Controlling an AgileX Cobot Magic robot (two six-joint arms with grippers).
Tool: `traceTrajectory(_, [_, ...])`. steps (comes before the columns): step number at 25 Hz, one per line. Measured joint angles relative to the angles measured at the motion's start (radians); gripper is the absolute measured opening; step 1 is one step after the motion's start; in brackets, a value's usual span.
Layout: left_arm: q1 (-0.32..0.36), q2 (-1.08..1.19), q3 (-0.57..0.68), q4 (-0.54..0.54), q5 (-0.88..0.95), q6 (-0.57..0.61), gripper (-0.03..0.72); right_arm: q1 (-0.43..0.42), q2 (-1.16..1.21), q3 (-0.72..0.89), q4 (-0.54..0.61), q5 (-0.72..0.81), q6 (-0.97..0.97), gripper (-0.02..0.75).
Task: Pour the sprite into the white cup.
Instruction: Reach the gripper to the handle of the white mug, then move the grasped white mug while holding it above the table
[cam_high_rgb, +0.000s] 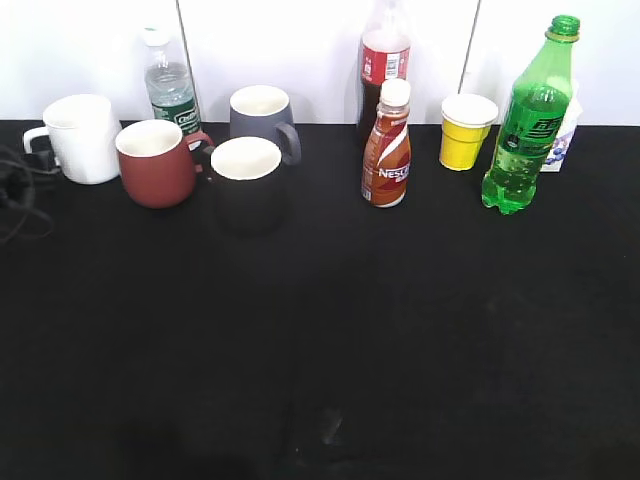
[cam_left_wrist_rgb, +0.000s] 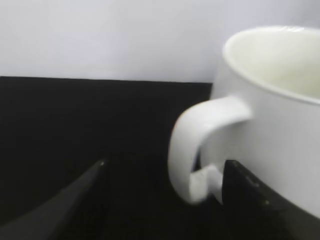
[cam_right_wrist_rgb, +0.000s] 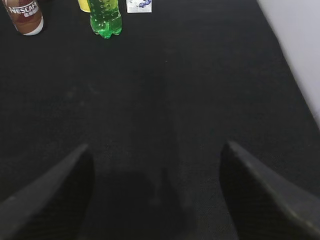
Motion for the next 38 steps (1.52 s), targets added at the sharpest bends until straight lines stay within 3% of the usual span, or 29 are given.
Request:
traceTrajectory(13, [0.022, 0.116, -0.263, 0.049, 0.11, 0.007, 0.49, 0.0, 0.0, 0.0, 0.0, 0.0, 0.0, 0.586])
traceTrajectory(15, [0.022, 0.123, -0.277, 0.06, 0.115, 0.007, 0.393, 0.0, 0.0, 0.0, 0.0, 0.0, 0.0, 0.586])
traceTrajectory(18, [0.02, 0.123, -0.277, 0.121, 0.108, 0.006, 0.082, 0.0, 0.0, 0.0, 0.0, 0.0, 0.0, 0.586])
traceTrajectory(24, [0.052, 0.062, -0.231, 0.071, 0.117, 0.018, 0.067, 0.0, 0.0, 0.0, 0.0, 0.0, 0.0, 0.586])
traceTrajectory(29, [0.068, -0.248, -0.011, 0.052, 0.076, 0.023, 0.065, 0.0, 0.0, 0.0, 0.0, 0.0, 0.0, 0.586])
traceTrajectory(32, [-0.011, -0.477, 0.196, 0.055, 0.038, 0.023, 0.065, 0.0, 0.0, -0.007, -0.007, -0.015, 0.004, 0.586])
traceTrajectory(34, [-0.107, -0.594, 0.312, 0.06, 0.032, 0.023, 0.065, 0.0, 0.036, -0.013, -0.008, -0.144, 0.006, 0.586])
traceTrajectory(36, [-0.235, -0.648, 0.394, 0.061, 0.03, 0.023, 0.065, 0.0, 0.152, 0.071, -0.011, -0.443, 0.006, 0.586])
traceTrajectory(38, [-0.353, -0.65, 0.424, 0.073, 0.034, 0.024, 0.064, 0.0, 0.341, 0.195, -0.012, -0.848, 0.006, 0.586])
